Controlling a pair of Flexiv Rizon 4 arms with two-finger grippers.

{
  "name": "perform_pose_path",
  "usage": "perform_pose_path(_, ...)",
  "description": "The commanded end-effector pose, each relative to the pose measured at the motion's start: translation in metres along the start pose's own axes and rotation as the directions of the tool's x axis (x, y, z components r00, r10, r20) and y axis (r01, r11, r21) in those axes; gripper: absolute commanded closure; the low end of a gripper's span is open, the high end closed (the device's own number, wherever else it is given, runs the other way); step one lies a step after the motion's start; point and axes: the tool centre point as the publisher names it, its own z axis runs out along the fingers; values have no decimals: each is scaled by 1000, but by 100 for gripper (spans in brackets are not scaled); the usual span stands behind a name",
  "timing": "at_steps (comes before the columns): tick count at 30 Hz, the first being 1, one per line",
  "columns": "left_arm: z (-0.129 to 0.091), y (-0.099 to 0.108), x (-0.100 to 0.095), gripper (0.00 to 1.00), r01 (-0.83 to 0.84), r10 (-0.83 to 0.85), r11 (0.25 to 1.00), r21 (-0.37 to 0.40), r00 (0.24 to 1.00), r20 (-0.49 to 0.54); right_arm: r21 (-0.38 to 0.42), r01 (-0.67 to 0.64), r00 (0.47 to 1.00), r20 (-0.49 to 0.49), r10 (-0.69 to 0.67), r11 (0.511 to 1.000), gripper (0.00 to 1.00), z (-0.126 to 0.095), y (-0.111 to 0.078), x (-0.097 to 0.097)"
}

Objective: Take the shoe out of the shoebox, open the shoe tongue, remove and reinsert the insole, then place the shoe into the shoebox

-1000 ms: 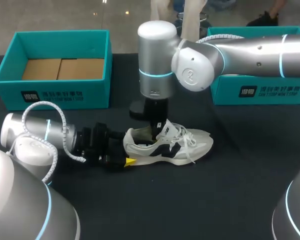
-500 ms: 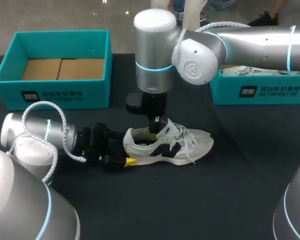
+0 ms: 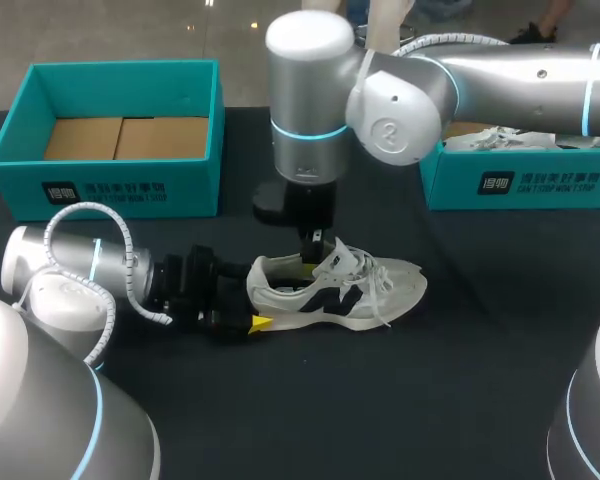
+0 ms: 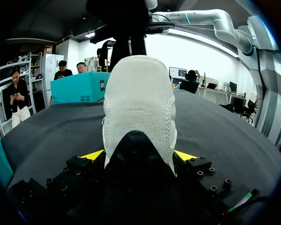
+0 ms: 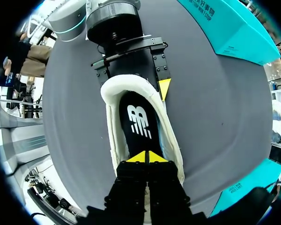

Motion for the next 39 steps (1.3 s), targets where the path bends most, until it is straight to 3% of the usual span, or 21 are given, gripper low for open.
perform_pose_path(1, 4, 5, 0, 100, 1, -1, 1000, -2, 1000, 0, 24, 7, 1000, -9, -6, 1000, 100, 7, 11, -6)
perform_pose_path(17, 4, 5, 0, 100, 1, -1, 1000, -2, 1000, 0, 39, -9, 998, -57, 11, 999, 100, 38, 10, -14)
perform_pose_path(21, 4, 5, 0, 100, 1, -1, 1000, -2, 1000, 0, 38, -14, 998, -66, 17, 999, 74, 41, 8, -14)
perform_pose_path(26, 4, 5, 0, 100, 1, -1, 1000, -2, 1000, 0, 36, -19, 997, -71, 22, 999, 61, 41, 6, -13)
perform_pose_path(35, 4, 5, 0, 100, 1, -1, 1000, -2, 1000, 0, 34, -21, 996, -84, 24, 999, 60, 49, 9, -10)
perform_pose_path(39, 4, 5, 0, 100, 1, -1, 1000, -2, 1000, 0, 34, -17, 994, -112, 21, 999, 58, 65, 12, -9)
